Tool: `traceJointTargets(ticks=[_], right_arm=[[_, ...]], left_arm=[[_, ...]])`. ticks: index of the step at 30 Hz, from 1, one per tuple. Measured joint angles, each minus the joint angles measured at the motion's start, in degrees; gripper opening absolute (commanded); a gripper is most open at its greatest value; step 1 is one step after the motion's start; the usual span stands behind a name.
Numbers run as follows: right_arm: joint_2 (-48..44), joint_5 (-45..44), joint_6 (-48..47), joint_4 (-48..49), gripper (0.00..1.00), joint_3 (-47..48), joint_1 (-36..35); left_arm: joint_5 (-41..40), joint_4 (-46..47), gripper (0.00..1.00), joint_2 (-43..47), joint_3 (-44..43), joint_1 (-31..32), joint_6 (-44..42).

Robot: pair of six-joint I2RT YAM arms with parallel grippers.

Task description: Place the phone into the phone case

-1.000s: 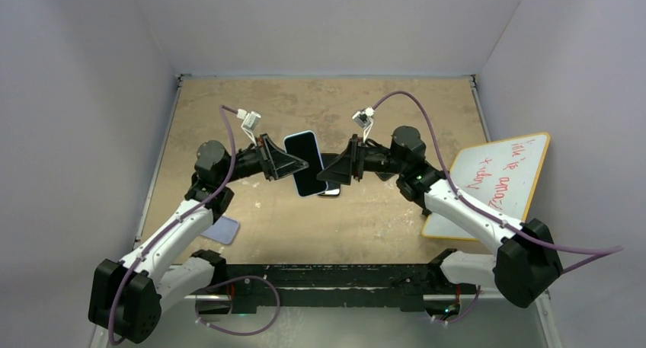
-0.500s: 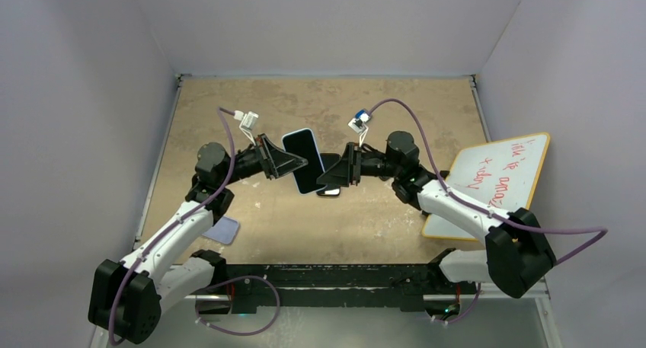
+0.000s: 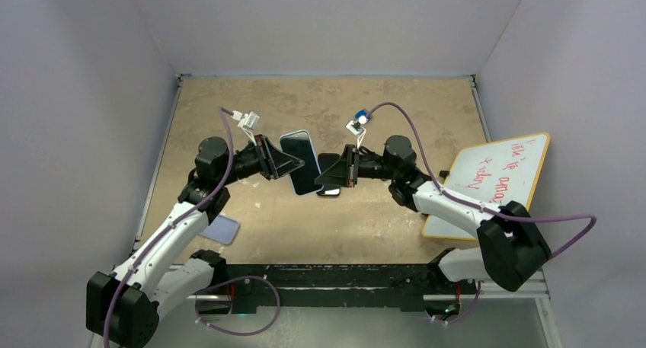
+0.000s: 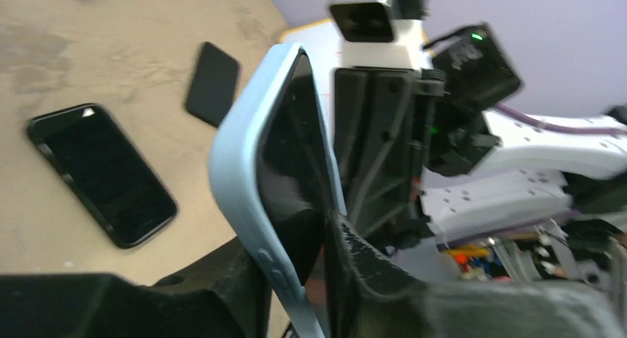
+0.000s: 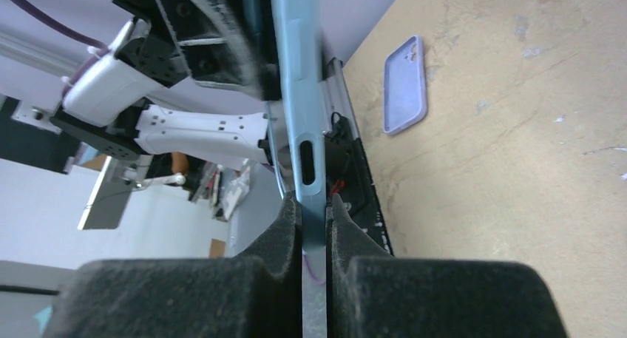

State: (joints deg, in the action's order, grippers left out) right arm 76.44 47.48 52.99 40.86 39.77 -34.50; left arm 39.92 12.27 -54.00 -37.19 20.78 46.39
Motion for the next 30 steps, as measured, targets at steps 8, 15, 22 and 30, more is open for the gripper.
traceJointTargets(ticks=[8, 15, 22, 30], right_arm=[[0.9, -3.1, 5.2, 1.8, 0.00, -2.8, 0.2], [2.9, -6.3, 5.3, 0.1, 0.00, -2.6, 0.4], [13.7, -12.6, 3.8, -5.2, 0.00, 4.7, 0.4], [32.6, -18.8, 2.2, -10.4, 0.00, 23.2, 0.4]], left_arm=[[-5.4, -9.8, 0.81, -0.5, -1.5, -0.1, -9.2], [-9.4, -16.9, 0.89, -0.5, -4.0, -0.1, -14.6], [-19.4, -26.6, 0.92, 1.2, -5.9, -0.1, -19.3], [-27.3, -33.5, 0.95, 1.8, -5.9, -0.1, -20.5]])
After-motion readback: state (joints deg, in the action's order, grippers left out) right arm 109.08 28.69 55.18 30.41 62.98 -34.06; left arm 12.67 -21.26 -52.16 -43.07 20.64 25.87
